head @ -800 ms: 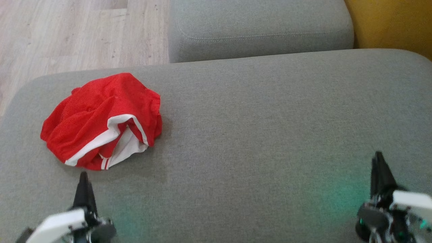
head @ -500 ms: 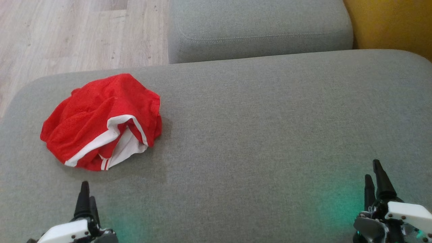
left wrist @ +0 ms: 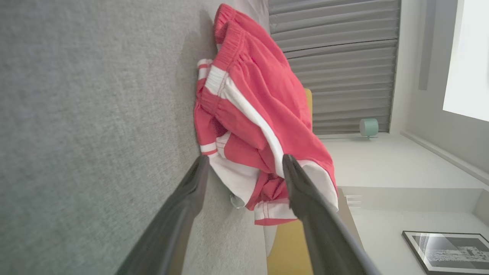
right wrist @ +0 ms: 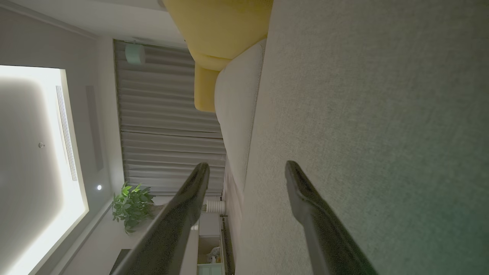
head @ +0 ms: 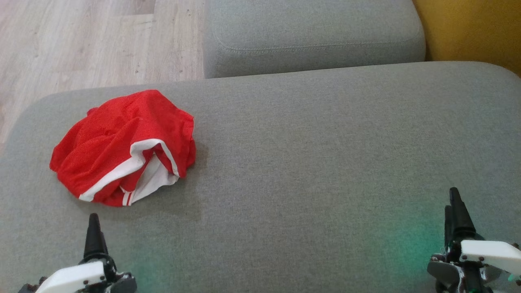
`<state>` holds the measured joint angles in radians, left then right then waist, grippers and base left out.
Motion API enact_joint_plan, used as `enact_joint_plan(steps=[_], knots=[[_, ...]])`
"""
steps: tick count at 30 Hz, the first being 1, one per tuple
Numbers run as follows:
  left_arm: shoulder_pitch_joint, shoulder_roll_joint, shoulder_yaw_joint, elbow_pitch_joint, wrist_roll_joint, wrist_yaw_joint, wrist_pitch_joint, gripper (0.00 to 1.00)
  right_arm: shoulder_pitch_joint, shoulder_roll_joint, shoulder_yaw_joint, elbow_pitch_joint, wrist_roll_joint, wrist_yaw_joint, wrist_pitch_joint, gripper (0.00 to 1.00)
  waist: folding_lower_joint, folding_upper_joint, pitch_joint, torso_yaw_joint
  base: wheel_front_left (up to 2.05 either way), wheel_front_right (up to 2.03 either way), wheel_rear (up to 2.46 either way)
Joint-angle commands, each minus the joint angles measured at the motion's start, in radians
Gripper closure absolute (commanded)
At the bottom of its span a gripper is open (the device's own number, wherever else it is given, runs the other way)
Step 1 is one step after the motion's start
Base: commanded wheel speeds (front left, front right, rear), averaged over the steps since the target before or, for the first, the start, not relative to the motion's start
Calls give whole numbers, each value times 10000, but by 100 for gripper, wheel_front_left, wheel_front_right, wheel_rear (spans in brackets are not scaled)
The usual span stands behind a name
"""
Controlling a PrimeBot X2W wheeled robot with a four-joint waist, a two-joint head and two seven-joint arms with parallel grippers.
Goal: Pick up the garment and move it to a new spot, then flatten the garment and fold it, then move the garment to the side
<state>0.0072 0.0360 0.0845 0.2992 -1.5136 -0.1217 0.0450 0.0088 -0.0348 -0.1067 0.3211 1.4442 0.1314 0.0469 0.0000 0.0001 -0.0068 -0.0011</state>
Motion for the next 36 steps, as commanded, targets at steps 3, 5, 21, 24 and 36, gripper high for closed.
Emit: enact_joint_plan(steps=[3,5,21,24,36], knots=[[-368,75,171,-540,417,125,-152,0,-482,-74,39,-465,-583,-2,-156,0,0,-1,-9,12,0,0,0],[-386,76,174,-702,668,187,-211,0,-495,-76,42,-560,-941,-2,-215,0,0,-1,-12,18,0,0,0],[-425,87,-435,-2044,3463,829,-681,0,-583,-89,456,-1517,-4267,-3,-688,0,0,-1,-17,-26,0,0,0],[-434,89,-715,-2175,4175,890,-769,0,-594,-91,502,-1629,-4945,-3,-776,0,0,-1,-28,-20,0,0,0],[-522,249,-1702,-1959,6671,1019,-1091,0,-545,-100,843,-1728,-6697,-3,-1100,0,0,-1,-67,-13,0,0,0]])
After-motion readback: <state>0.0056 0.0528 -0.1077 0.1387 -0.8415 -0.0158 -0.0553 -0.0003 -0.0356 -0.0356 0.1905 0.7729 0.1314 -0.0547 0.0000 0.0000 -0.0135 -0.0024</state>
